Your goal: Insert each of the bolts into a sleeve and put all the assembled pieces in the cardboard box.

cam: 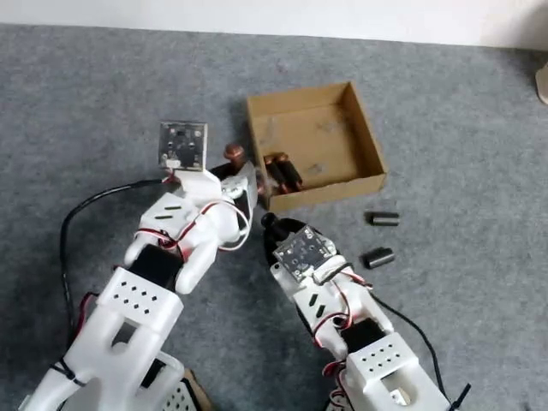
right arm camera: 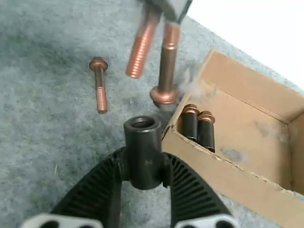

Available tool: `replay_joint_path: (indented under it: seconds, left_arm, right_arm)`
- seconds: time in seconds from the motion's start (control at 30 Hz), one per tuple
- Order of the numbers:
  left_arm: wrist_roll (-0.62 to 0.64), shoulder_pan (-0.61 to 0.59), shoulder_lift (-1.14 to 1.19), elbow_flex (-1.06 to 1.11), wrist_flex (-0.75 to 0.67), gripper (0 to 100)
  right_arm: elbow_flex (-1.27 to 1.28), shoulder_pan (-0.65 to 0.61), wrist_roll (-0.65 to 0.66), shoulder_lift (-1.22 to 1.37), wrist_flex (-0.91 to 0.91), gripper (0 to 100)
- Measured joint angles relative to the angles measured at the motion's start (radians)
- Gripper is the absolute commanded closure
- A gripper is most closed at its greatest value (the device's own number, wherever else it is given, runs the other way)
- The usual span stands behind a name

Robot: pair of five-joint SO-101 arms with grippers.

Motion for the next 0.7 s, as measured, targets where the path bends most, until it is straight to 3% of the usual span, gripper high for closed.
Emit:
replay_joint_path:
  seconds: [0.33, 0.7]
  left_arm:
    - [0.276, 0.000, 0.000, 0.000, -0.009, 100]
    - [0.353, 0.086, -0.006, 0.034, -0.014, 100]
  right_arm:
    - [0.002, 0.002, 0.000, 0.000, 0.000, 99.5]
    - [0.002, 0.002, 0.002, 0.000, 0.002, 99.5]
